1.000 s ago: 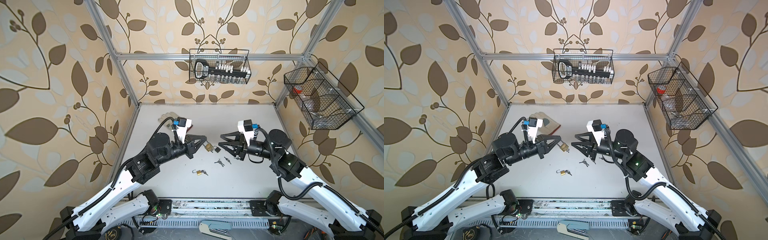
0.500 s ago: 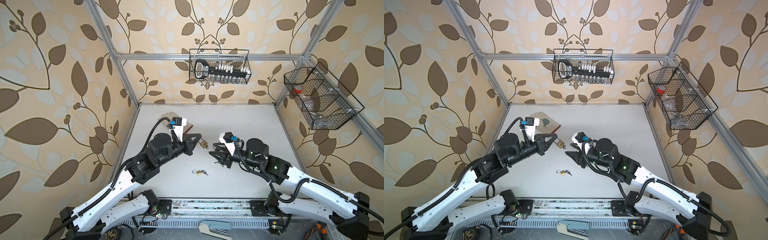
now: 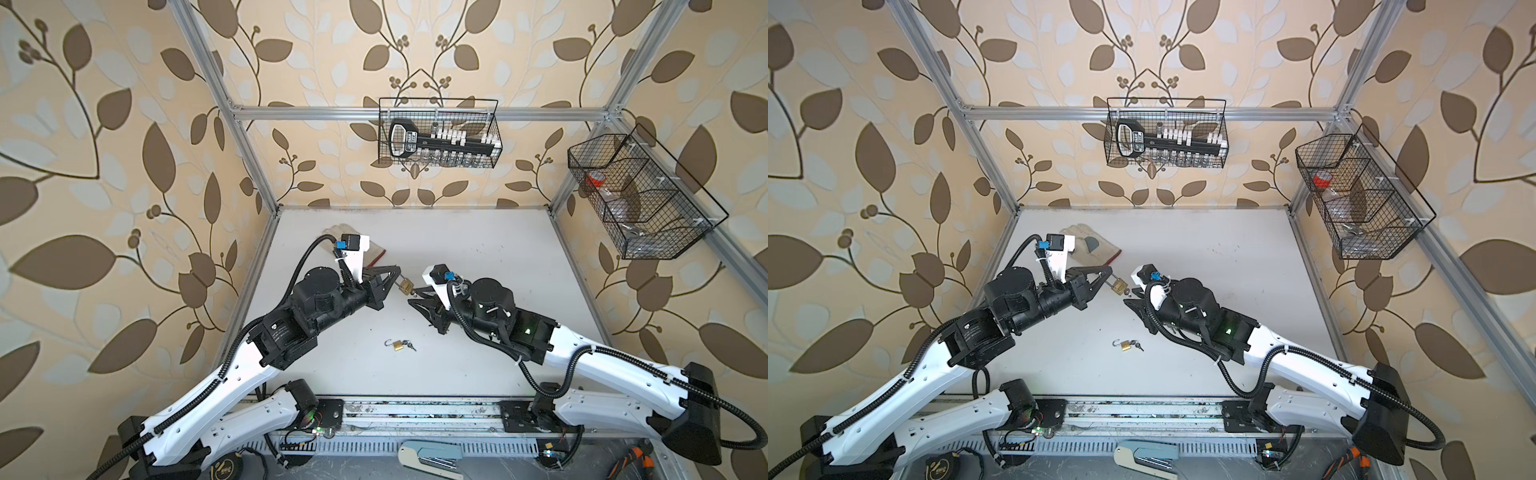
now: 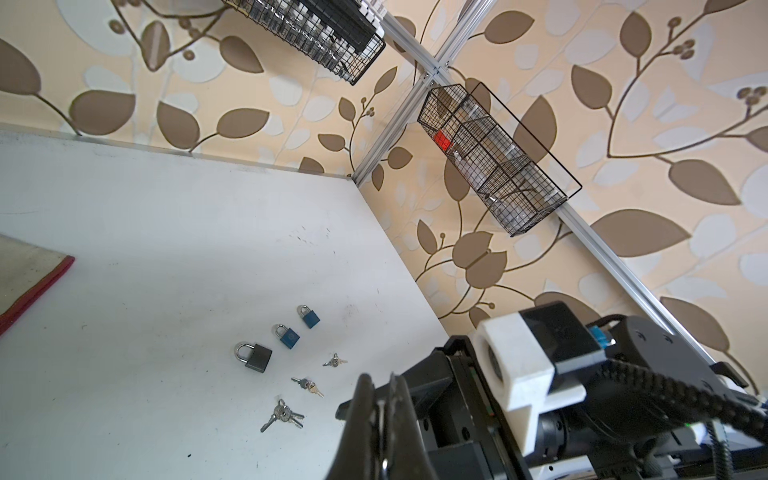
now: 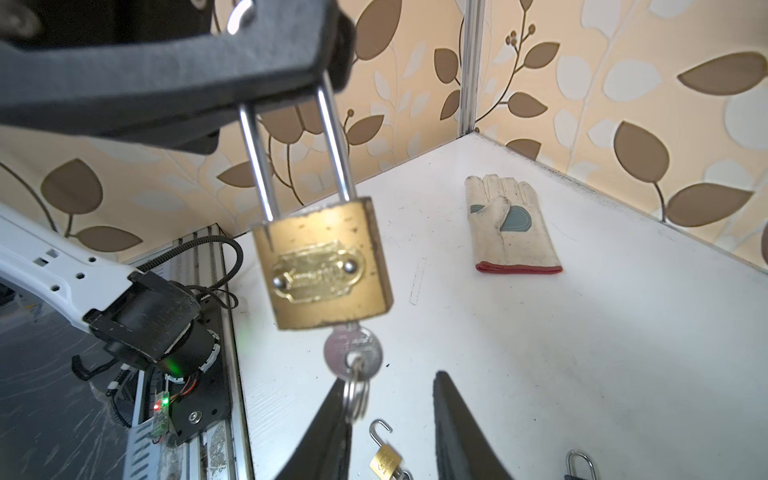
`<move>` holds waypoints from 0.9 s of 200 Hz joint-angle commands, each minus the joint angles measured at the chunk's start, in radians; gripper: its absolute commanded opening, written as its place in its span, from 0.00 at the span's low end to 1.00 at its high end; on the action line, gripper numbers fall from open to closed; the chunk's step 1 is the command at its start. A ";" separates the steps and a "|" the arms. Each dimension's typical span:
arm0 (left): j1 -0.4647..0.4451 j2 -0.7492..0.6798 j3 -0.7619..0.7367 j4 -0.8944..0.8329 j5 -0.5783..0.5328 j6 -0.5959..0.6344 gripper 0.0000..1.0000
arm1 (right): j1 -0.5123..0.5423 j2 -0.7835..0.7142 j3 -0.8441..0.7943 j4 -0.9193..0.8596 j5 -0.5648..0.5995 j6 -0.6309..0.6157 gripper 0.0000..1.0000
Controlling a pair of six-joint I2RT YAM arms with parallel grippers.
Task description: Lock with the key
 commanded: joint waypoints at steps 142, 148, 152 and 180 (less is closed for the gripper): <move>0.000 -0.009 0.012 0.063 0.000 -0.012 0.00 | 0.009 -0.023 0.041 0.070 0.006 0.003 0.24; 0.000 -0.008 0.013 0.063 -0.001 -0.012 0.00 | 0.009 -0.023 0.041 0.070 0.006 0.003 0.23; 0.000 -0.007 0.012 0.064 0.000 -0.012 0.00 | 0.009 -0.024 0.041 0.071 0.008 0.003 0.23; 0.000 -0.009 0.011 0.062 0.000 -0.012 0.00 | 0.008 -0.022 0.041 0.070 0.004 0.003 0.18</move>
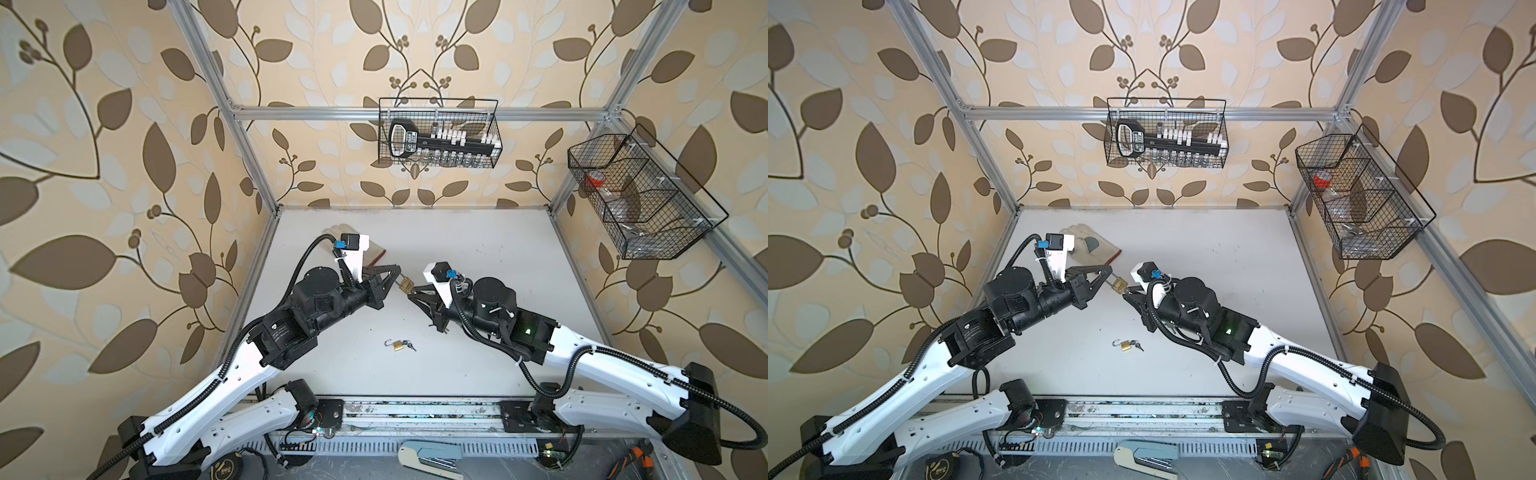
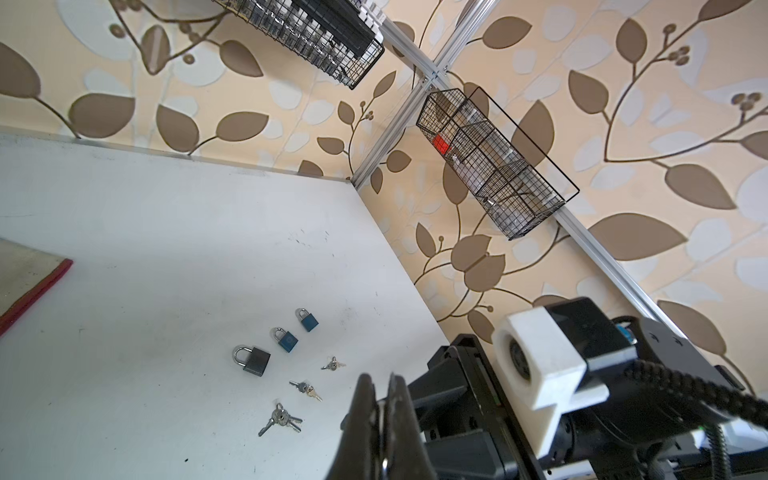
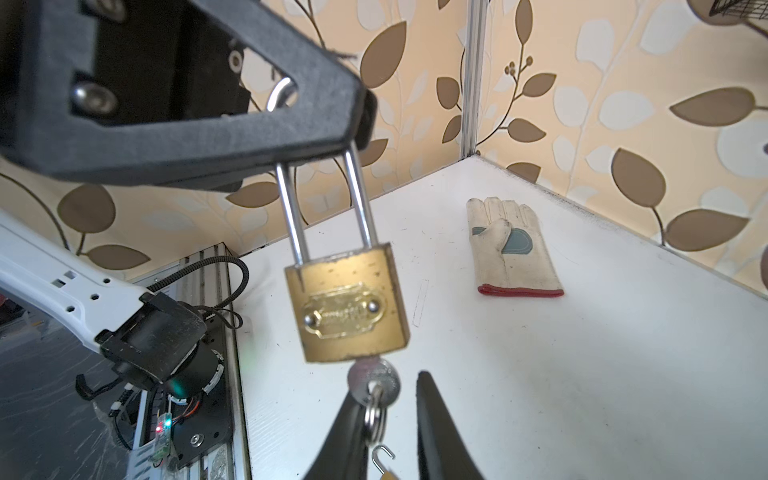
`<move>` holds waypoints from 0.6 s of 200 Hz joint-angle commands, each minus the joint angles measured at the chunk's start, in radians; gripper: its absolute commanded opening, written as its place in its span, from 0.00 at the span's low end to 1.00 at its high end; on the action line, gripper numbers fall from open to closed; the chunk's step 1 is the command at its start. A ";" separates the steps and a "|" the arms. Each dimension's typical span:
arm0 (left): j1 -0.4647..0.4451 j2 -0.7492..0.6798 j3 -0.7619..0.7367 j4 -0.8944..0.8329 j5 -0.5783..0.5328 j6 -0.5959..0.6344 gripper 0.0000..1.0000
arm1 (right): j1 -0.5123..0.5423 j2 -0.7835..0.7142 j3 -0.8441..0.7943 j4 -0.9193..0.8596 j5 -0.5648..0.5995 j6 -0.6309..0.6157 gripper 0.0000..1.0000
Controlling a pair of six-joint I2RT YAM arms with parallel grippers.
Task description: Lock with the key
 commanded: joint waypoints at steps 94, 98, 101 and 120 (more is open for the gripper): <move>-0.001 -0.005 0.010 0.057 0.001 -0.007 0.00 | 0.006 -0.037 0.024 0.022 0.030 0.004 0.05; 0.000 -0.004 0.010 0.057 0.002 -0.009 0.00 | 0.006 -0.039 0.023 0.020 0.031 0.004 0.03; 0.000 -0.004 0.010 0.057 0.002 -0.008 0.00 | 0.005 -0.040 0.022 0.020 0.032 0.003 0.01; -0.001 -0.005 0.011 0.057 0.002 -0.010 0.00 | 0.006 -0.037 0.016 0.009 0.035 0.002 0.00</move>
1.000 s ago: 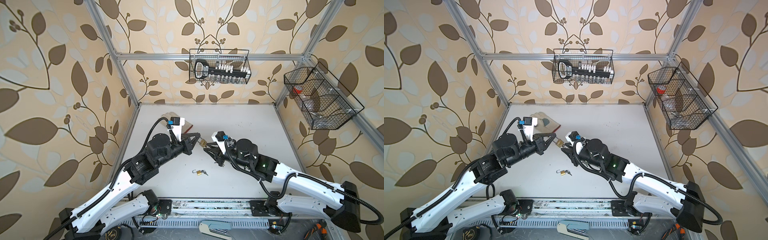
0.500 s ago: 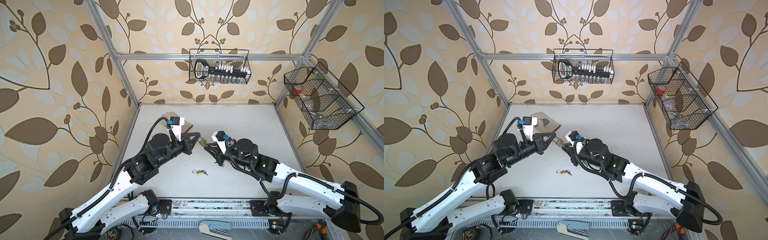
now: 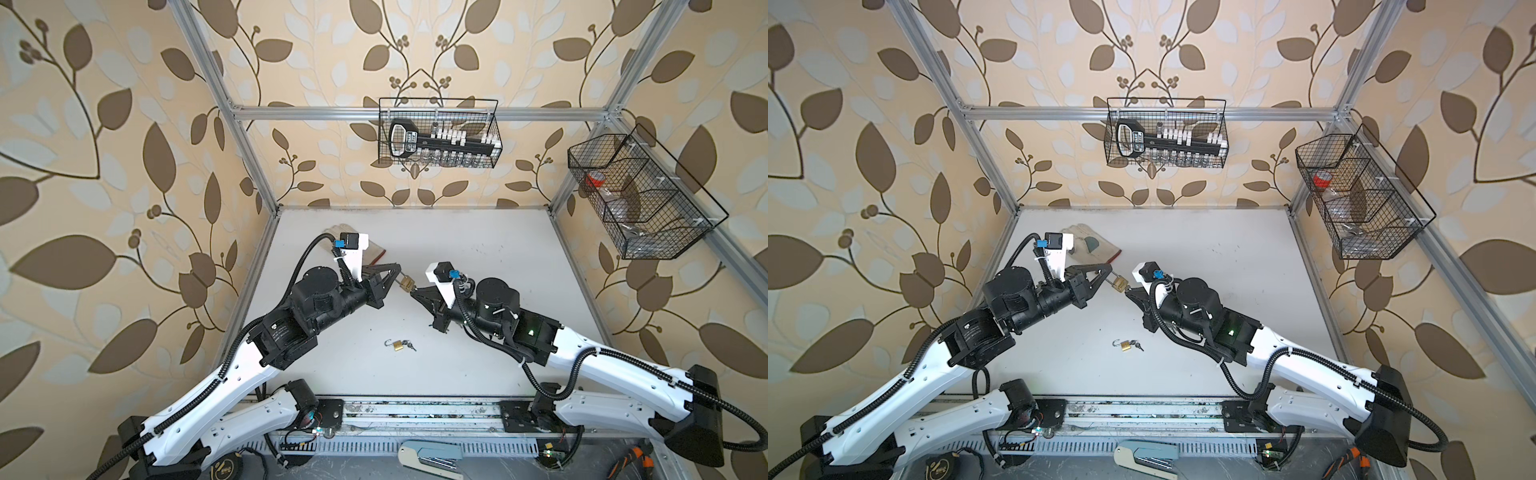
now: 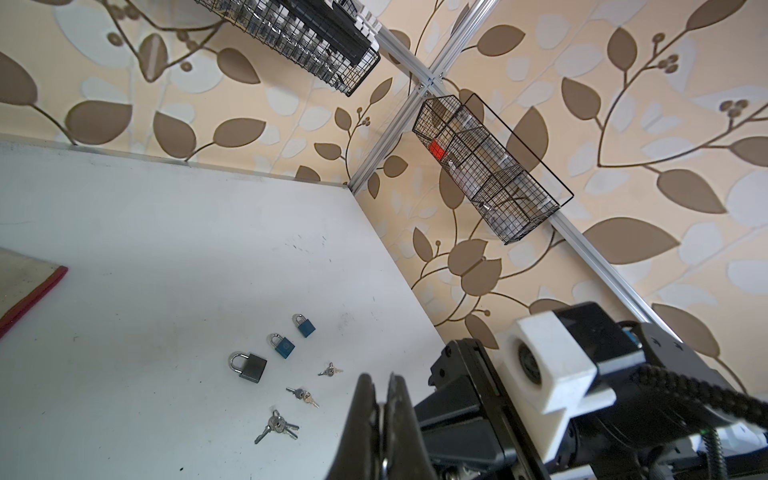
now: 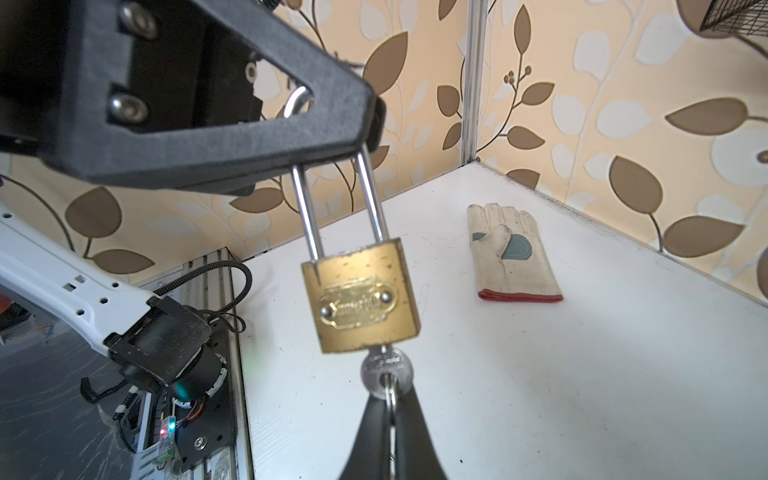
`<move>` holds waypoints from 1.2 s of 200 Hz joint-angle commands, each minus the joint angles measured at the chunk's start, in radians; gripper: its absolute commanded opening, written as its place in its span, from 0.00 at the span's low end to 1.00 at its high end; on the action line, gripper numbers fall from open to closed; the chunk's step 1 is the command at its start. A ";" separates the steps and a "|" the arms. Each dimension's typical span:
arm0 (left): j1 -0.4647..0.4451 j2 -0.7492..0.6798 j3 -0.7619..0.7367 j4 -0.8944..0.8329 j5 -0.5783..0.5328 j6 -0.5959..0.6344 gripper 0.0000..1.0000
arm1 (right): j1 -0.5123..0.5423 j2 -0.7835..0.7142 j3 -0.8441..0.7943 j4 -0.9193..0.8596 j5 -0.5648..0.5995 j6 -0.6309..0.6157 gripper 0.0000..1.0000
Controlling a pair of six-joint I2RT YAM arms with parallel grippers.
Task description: Lock with the key
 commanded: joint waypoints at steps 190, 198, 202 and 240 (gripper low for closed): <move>0.008 0.027 0.050 -0.351 -0.270 0.022 0.00 | -0.082 0.147 -0.164 -0.220 0.025 0.164 0.00; 0.016 0.037 0.030 -0.364 -0.257 0.006 0.00 | -0.089 0.180 -0.163 -0.229 0.016 0.178 0.00; 0.023 0.040 0.017 -0.365 -0.243 -0.003 0.00 | -0.092 0.196 -0.162 -0.232 0.011 0.181 0.00; 0.165 0.033 -0.151 -0.238 0.017 -0.118 0.00 | -0.094 0.374 -0.075 -0.286 -0.025 0.204 0.00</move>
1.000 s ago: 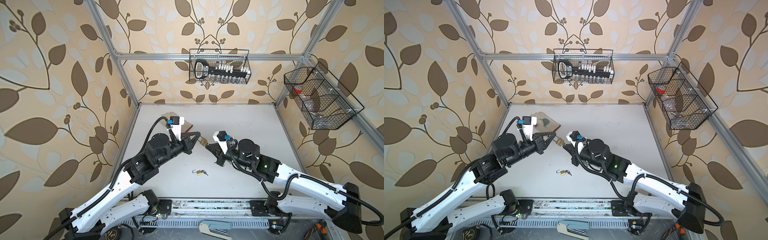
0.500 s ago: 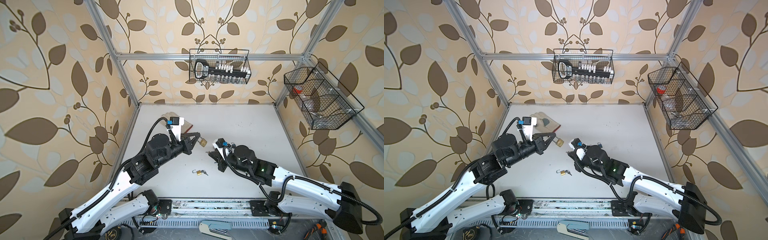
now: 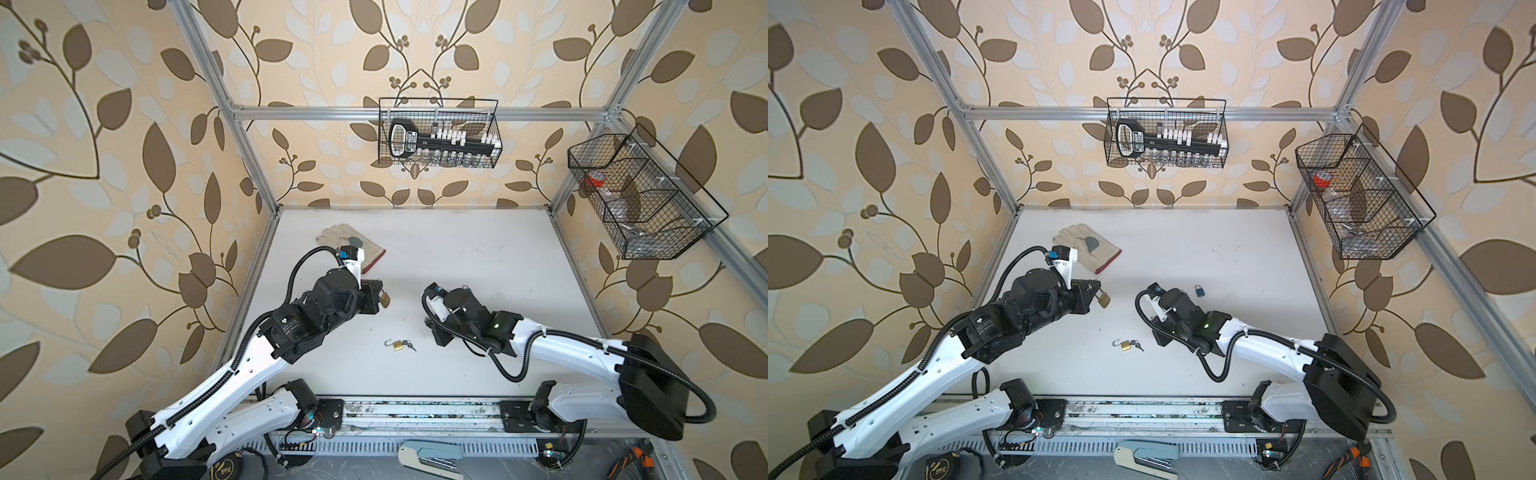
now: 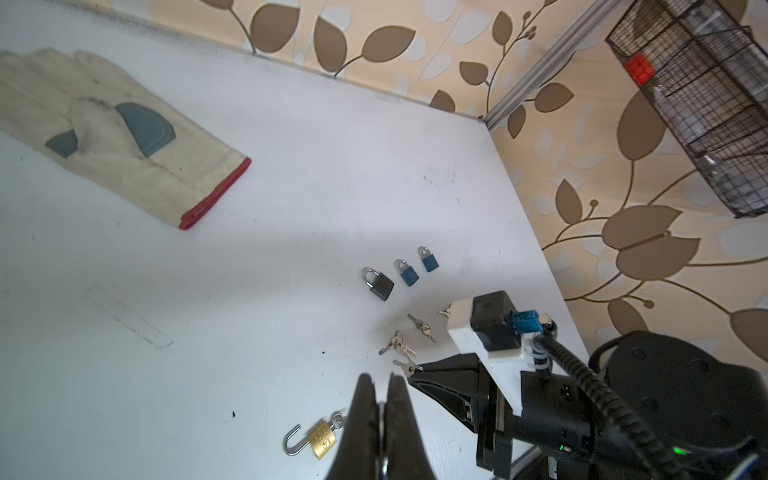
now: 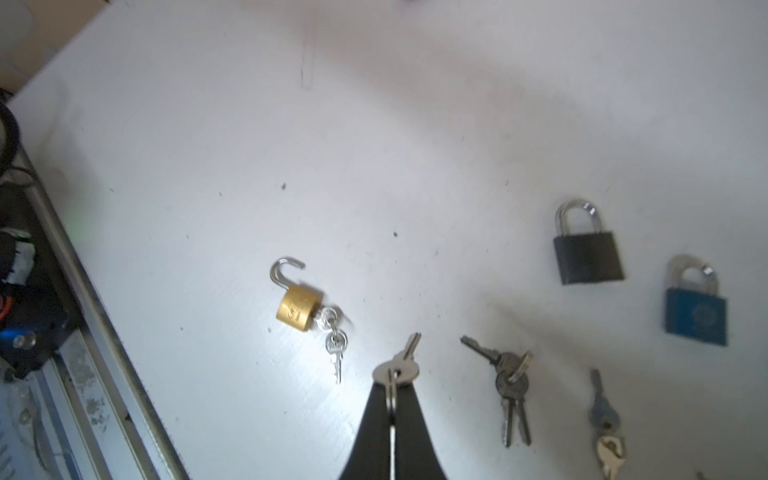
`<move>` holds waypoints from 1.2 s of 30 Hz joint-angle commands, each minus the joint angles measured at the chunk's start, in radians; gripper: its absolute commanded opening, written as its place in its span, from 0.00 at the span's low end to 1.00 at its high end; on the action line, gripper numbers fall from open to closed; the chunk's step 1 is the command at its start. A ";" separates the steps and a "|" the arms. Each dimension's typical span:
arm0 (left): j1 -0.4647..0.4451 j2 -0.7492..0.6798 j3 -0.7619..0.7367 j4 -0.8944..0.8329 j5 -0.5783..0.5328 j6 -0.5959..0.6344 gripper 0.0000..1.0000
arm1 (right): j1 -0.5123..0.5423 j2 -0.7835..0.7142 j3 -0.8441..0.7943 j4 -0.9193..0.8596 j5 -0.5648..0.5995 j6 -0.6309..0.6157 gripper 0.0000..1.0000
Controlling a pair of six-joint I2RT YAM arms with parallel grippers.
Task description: Lock with the key
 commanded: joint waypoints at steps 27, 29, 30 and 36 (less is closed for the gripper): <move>0.159 -0.087 -0.152 0.034 0.215 -0.077 0.00 | -0.046 0.358 0.236 -0.124 -0.047 0.046 0.00; 0.159 -0.083 -0.152 0.039 0.220 -0.077 0.00 | -0.047 0.351 0.223 -0.129 -0.047 0.047 0.00; 0.160 -0.081 -0.152 0.041 0.222 -0.077 0.00 | -0.047 0.348 0.217 -0.132 -0.050 0.048 0.00; 0.159 -0.081 -0.152 0.043 0.222 -0.077 0.00 | -0.047 0.325 0.190 -0.142 -0.067 0.054 0.00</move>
